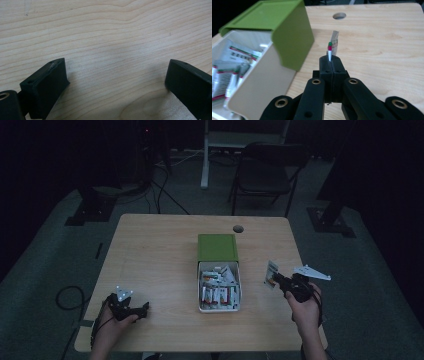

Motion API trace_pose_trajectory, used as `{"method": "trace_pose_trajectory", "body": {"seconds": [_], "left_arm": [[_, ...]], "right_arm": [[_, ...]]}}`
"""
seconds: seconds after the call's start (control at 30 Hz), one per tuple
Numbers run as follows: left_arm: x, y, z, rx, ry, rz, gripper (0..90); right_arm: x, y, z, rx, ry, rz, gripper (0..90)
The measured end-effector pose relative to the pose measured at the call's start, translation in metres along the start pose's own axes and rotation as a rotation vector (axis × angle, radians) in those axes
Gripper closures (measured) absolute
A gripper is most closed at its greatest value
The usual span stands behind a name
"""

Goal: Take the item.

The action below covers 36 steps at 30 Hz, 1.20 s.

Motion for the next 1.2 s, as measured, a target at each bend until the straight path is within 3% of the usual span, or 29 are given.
{"method": "trace_pose_trajectory", "body": {"seconds": [0.6, 1.2], "left_arm": [[0.000, 0.000, 0.000, 0.002, 0.000, 0.002, 4.7], [0.000, 0.000, 0.000, 0.002, 0.000, 0.002, 4.7]], "right_arm": [[0.031, -0.037, -0.019, -0.096, -0.041, -0.070, 90.0], [0.066, -0.060, -0.021, -0.121, -0.111, -0.127, 86.3]]}}
Point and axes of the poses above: each handheld gripper's, and its own axes: z roughly backward along the jaws, y roughly out of its top, x roughly to its right, the point moved 7 cm from there along -z, roughly forward along the jaws, and after that the axes turned 1 degree about x, right-handed, at the moved point
